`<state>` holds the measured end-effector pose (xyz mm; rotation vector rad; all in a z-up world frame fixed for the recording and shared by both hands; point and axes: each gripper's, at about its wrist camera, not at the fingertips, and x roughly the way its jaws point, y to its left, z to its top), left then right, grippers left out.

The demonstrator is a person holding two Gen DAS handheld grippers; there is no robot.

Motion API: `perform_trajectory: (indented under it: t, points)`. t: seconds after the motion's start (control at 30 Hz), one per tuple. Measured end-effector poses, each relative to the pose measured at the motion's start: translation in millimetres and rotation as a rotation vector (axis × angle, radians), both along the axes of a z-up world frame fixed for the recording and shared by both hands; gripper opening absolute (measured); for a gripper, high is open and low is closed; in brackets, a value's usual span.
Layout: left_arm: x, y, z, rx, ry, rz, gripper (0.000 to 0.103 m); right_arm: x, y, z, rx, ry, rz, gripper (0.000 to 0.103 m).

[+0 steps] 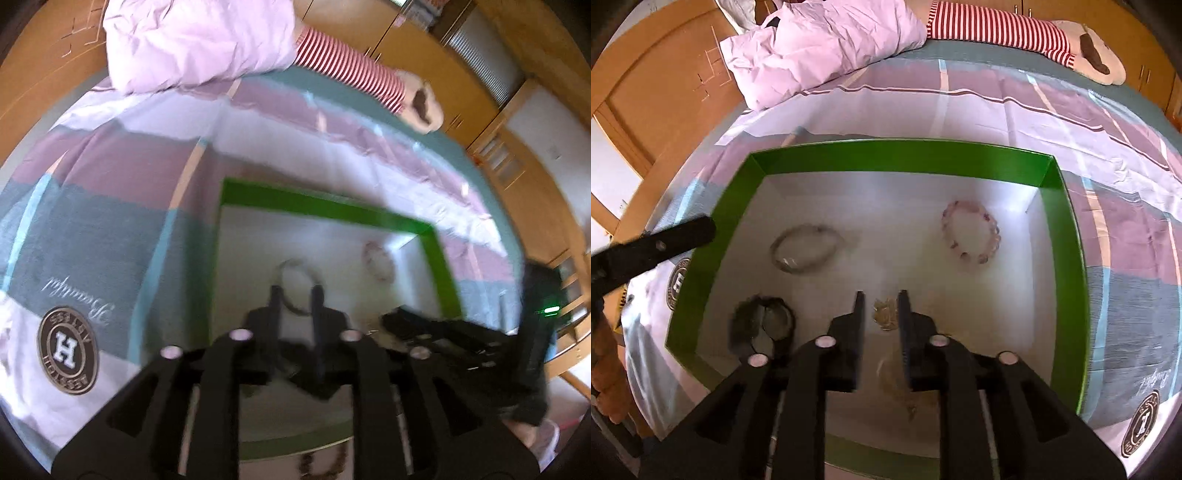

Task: Organize jewelry
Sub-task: 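Carry the bangle and gold charm into the green box and open both grippers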

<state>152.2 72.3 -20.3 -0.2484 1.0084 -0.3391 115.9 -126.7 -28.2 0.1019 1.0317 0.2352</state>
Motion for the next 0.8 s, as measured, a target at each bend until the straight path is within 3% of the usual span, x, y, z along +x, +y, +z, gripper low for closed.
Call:
perform_trajectory:
  t: [0.13, 0.17, 0.23, 0.3, 0.37, 0.47, 0.57, 0.67, 0.73, 0.8]
  points:
    - [-26, -7, 17, 0.009, -0.019, -0.057, 0.024, -44, -22, 39, 0.041, -0.094, 0.006, 0.053]
    - [-34, -10, 20, 0.011, -0.020, -0.069, 0.028, -59, -30, 49, 0.055, -0.112, 0.007, 0.057]
    - [-64, -20, 23, 0.026, -0.014, -0.114, 0.052, -89, -51, 61, 0.092, -0.131, -0.012, 0.074]
    - [-92, -33, 17, 0.078, 0.001, -0.159, 0.058, -111, -70, 55, 0.104, -0.103, -0.051, 0.079]
    - [-119, -44, -6, 0.148, 0.045, -0.178, 0.065, -121, -81, 38, 0.074, -0.059, -0.097, 0.080]
    - [-133, -53, -43, 0.207, 0.148, -0.152, 0.066, -124, -79, -2, -0.027, 0.074, -0.136, 0.080]
    - [-131, -62, -72, 0.280, 0.224, -0.108, 0.066, -124, -59, -19, -0.112, 0.100, -0.101, 0.080]
    - [-126, -60, -72, 0.268, 0.222, -0.080, 0.068, -125, -47, -24, -0.225, 0.082, -0.100, 0.079]
    - [-125, -57, -69, 0.251, 0.217, -0.074, 0.069, -123, -41, -28, -0.267, 0.080, -0.096, 0.065]
    - [-125, -55, -64, 0.249, 0.207, -0.078, 0.070, -121, -40, -35, -0.271, 0.101, -0.091, 0.057]
